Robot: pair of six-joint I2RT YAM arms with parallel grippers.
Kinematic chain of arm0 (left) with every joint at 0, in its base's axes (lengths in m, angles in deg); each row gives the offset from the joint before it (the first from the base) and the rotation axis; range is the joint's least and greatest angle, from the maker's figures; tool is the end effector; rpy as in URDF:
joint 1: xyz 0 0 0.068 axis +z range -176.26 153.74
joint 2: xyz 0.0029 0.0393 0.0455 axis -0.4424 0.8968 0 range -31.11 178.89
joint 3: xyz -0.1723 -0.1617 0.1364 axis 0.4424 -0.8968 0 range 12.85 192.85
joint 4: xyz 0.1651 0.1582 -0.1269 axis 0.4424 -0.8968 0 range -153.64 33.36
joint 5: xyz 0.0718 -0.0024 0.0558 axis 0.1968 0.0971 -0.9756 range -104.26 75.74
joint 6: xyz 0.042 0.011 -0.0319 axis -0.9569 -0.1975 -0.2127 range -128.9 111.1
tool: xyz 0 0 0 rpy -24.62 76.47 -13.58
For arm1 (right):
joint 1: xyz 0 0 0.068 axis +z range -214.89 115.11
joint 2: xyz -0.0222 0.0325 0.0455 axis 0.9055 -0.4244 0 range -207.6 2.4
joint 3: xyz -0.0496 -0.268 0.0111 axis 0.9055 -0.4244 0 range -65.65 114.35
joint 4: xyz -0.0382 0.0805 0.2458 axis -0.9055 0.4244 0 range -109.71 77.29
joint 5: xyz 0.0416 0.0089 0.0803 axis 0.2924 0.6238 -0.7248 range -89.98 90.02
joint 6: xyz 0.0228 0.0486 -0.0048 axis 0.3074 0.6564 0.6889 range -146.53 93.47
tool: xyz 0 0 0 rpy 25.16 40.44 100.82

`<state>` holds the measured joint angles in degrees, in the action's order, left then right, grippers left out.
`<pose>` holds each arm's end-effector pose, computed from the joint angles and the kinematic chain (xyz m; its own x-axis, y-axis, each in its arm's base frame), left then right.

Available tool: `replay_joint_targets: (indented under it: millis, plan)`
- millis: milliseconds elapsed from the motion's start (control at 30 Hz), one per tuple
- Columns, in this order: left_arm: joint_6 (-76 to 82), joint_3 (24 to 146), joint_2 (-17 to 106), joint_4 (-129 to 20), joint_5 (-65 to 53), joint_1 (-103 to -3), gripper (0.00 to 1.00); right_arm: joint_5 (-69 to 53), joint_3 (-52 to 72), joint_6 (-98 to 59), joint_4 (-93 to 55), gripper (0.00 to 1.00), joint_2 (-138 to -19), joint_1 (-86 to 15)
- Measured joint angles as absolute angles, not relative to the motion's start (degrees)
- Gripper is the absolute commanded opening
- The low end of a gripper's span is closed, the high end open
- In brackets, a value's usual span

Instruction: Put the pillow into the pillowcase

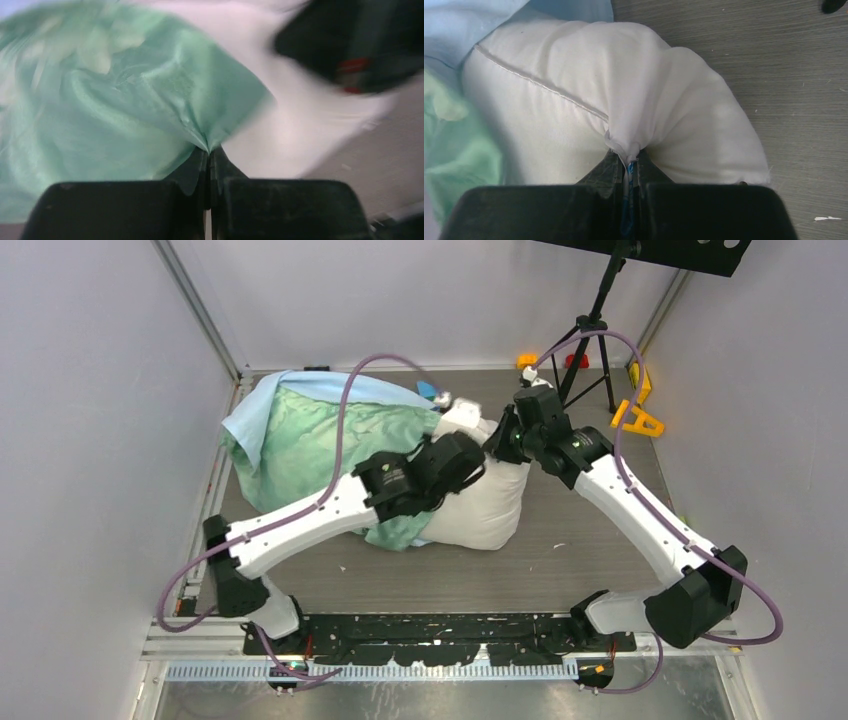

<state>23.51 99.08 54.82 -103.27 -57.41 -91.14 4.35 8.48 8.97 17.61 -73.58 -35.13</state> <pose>0.1559 -0.2749 0.3659 -0.5058 0.1579 -0.8481 0.2239 0.9734 0.0476 0.2512 0.1404 0.3526 -0.7043 0.2643 -0.6589 -0.0431 0.9105 0.4113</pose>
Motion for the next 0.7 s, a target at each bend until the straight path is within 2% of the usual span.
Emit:
replay_joint_targets:
  millis: [233,367,400,433,500,533,567,633,700]
  plan:
    - [9.87,140.7,72.02,-106.81,-36.5,-95.8,0.0,5.88,7.3,12.93,15.63,0.0,-73.45,-33.71]
    - [9.17,142.97,72.15,-108.04,-29.59,-93.72,0.0,8.75,4.61,14.94,14.47,0.01,-72.54,-33.4]
    - [10.35,140.48,71.25,-106.59,-27.23,-92.08,0.0,9.05,3.76,15.38,14.21,0.08,-72.14,-33.55]
    - [12.03,135.93,69.7,-104.23,-24.78,-89.68,0.0,9.36,2.77,15.86,13.88,0.21,-71.64,-33.93]
    - [15.4,126.78,66.99,-99.45,-21.22,-84.41,0.0,9.38,2.16,16.41,13.37,0.54,-71.05,-35.24]
    - [17.04,122.36,65.92,-97.7,-20.06,-81.7,0.0,9.34,2.18,16.8,13.22,0.66,-70.87,-35.89]
    - [18.54,118.47,65.29,-96.45,-18.95,-79.05,0.0,9.29,2.18,16.69,13.13,0.75,-70.57,-36.99]
    - [21.06,112.94,65.42,-94.53,-16.52,-74.07,0.0,9.08,2.2,15.95,13.33,0.81,-69.63,-39.04]
    - [22.72,109.99,66.16,-93.43,-14.68,-70.4,0.0,9.1,2.49,14.96,14.25,0.83,-68.3,-40.79]
